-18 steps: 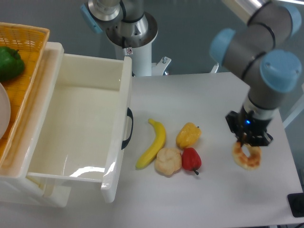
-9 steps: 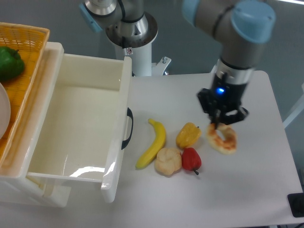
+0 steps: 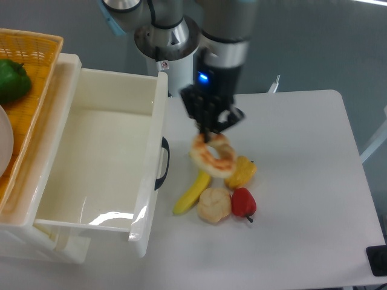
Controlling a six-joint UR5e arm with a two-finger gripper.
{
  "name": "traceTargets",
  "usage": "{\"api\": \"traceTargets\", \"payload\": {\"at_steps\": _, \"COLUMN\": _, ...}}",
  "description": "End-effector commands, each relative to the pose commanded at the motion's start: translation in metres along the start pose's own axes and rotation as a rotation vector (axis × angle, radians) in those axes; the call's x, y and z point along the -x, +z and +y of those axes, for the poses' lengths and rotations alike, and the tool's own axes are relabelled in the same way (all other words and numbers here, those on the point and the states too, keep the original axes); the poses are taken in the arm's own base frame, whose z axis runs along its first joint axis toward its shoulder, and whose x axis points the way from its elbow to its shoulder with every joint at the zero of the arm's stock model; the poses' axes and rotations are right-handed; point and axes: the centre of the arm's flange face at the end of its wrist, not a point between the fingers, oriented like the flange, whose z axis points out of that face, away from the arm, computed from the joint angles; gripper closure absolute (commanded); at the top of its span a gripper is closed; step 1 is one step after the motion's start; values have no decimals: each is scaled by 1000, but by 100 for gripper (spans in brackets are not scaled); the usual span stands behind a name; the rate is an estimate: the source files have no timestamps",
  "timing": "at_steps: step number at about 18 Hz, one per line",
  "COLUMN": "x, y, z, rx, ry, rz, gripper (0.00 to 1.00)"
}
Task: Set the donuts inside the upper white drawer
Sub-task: 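Carry the held donut over the fruits into the open white drawer, then lower the donut and open the gripper to release it in the drawer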
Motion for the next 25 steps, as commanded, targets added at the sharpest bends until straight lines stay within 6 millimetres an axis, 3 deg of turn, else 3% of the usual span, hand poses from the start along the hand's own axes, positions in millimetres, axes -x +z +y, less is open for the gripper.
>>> {"api": "traceTargets", "payload": {"at_steps": 3, "x": -25, "y": -8, "z": -22, "rx": -26, "ry": 46, "rz": 9, "gripper": 100}}
{"api": "traceTargets", "payload": {"at_steps": 6, "x": -60, "y": 7, "z": -48, "rx": -27, "ry": 111, "rz": 59, "gripper": 100}}
{"api": "traceTargets", "payload": {"at_steps": 11, "x": -86, "y": 22, "z": -62, "rx": -18, "ry": 156, "rz": 104, "gripper": 100}}
{"api": "traceTargets", "payload": {"at_steps": 15, "x": -92, "y": 39, "z": -61, "rx": -5, "ry": 171, "rz": 132, "gripper": 97}}
{"api": "traceTargets", "payload": {"at_steps": 18, "x": -92, "y": 43, "z": -61, "rx": -1, "ry": 170, "rz": 139, "gripper": 80}}
{"api": "traceTargets", "payload": {"at_steps": 19, "x": -91, "y": 43, "z": -61, "rx": 1, "ry": 169, "rz": 139, "gripper": 70}}
{"api": "traceTargets", "payload": {"at_steps": 20, "x": -92, "y": 42, "z": -61, "rx": 0, "ry": 167, "rz": 138, "gripper": 51}}
{"api": "traceTargets", "payload": {"at_steps": 21, "x": -91, "y": 42, "z": -60, "rx": 1, "ry": 167, "rz": 134, "gripper": 20}}
{"api": "traceTargets", "payload": {"at_steps": 22, "x": -91, "y": 41, "z": -61, "rx": 1, "ry": 166, "rz": 130, "gripper": 2}}
{"api": "traceTargets", "payload": {"at_steps": 25, "x": -91, "y": 43, "z": -60, "rx": 4, "ry": 167, "rz": 137, "gripper": 0}}
